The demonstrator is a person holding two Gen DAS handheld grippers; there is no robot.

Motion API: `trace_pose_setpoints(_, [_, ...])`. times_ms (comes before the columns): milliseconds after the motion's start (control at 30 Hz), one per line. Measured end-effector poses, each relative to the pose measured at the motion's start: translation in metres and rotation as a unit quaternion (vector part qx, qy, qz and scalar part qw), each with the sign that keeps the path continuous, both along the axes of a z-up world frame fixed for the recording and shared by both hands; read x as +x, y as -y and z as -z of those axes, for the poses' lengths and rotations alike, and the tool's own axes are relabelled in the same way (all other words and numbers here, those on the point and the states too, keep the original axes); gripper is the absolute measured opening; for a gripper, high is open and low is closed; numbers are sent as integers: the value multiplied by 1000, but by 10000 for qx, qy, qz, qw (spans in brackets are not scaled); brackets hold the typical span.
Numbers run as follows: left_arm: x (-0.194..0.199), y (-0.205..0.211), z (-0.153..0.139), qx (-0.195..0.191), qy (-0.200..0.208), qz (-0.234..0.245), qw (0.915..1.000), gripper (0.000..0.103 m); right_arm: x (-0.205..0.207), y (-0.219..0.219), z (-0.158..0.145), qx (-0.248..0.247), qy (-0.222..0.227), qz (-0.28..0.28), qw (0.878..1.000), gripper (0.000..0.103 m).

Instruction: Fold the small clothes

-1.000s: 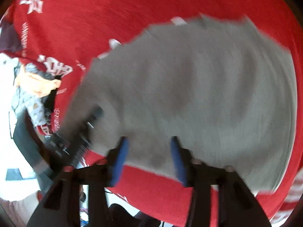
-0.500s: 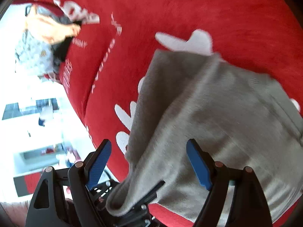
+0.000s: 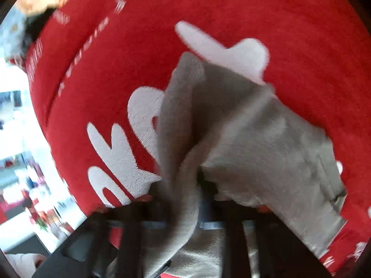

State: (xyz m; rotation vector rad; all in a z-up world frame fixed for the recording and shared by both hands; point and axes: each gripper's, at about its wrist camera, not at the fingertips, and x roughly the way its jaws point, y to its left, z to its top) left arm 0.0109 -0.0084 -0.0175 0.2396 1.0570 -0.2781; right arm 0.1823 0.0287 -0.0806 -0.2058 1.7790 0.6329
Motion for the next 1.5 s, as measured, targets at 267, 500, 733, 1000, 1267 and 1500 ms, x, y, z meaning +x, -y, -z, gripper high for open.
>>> trace_pose_setpoints(267, [-11, 52, -45, -212, 293, 590, 9976, 12, -12, 116, -65, 1987, 489, 1489, 9675, 15])
trace_pose_setpoints(500, [-26, 133, -74, -516, 511, 1388, 9877, 12, -45, 248, -111, 2619, 1142, 2496, 9252, 15])
trace_pose_setpoints(733, [-43, 226, -45, -671, 119, 1968, 9781, 12, -91, 361, -80, 2317, 1272, 3429, 9014, 15])
trace_pose_setpoints(1000, [-65, 270, 5, -408, -529, 2264, 9717, 12, -128, 414, 15, 1582, 793, 4159, 8920, 18])
trace_pose_setpoints(1267, [-61, 236, -35, -624, -604, 2149, 9728, 66, -135, 409, 10, 1071, 957, 4122, 8997, 50])
trace_pose_setpoints(1500, [-29, 174, -41, -579, -725, 1327, 9868, 66, -176, 417, -31, 1275, 1011, 4643, 8706, 50])
